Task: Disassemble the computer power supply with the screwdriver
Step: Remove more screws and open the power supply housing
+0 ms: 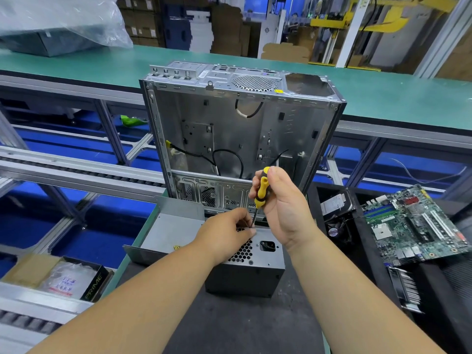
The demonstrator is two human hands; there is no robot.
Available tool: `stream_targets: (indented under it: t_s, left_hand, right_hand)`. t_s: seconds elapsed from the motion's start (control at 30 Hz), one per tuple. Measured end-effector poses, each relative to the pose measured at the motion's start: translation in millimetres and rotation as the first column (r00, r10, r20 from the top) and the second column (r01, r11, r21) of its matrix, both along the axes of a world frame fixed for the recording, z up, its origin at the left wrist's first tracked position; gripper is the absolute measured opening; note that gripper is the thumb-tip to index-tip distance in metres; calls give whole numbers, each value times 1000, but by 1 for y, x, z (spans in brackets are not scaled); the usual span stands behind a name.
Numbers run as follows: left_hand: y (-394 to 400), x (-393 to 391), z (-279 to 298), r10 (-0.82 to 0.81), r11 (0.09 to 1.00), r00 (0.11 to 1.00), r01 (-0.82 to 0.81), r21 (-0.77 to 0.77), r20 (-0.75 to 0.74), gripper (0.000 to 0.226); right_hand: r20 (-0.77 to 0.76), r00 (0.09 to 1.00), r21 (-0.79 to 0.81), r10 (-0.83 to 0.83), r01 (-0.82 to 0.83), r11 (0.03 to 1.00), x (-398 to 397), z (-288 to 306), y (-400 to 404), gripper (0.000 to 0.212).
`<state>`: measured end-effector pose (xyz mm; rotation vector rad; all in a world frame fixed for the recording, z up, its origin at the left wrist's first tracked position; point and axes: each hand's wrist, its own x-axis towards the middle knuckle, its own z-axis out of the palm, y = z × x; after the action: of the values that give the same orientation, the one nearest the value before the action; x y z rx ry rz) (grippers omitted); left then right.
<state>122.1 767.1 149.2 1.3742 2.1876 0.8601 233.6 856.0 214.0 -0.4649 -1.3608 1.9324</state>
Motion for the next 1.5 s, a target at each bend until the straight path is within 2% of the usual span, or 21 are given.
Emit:
stream_targets:
  t_s: [0.1,0.2,0.33,0.43,0.53,0.77,0.83,0.93,1.07,1.3,1.5]
  left_hand:
    - [0,0,0,-1,1000,1000,1,-4,5,14]
    - [0,0,-1,-4,1000,1000,4,-11,-14,14]
    - [0,0,0,-3,1000,1000,3,-8,-13,14]
    - [0,0,0,-1,1000,1000,0,-10,-12,14]
    - [0,0,0,-2,1000,1000,2,-11,0,14]
    - [0,1,0,9,1000,1000,-9,-4,13,13]
    - [0,1,0,15,1000,1000,-15,-6,27,12]
    - [1,2,1,23,1000,999,-23,-10,37,12]
    - [0,3,3,24,1000,999,-24,-14,24,11]
    - [-2,4,4,35,999,999,-34,-20,32,11]
    - [-3,5,5,44,999,998,-44,-2,34,10]
  right_hand:
    - [56,998,-16,-14,15,1000,0,3,0,40]
    - [17,998,-70,58,-56,996,-1,6,0,54]
    - [26,996,-55,86,-85,995,-3,2,0,62]
    - [20,997,-60,72,-70,996,-3,0,0,57]
    - [8,998,-54,59,-59,997,-2,-1,1,38]
    - [40,999,-114,21,-16,993,3,2,8,34]
    - [67,998,-99,-2,9,995,4,2,12,36]
    - [111,994,-53,-6,12,999,6,4,15,54]
    - [112,993,-72,-25,33,997,4,3,17,69]
    - [76,997,-91,15,-8,996,1,4,12,71]
    - [-36,999,-114,19,-23,993,9,9,8,71]
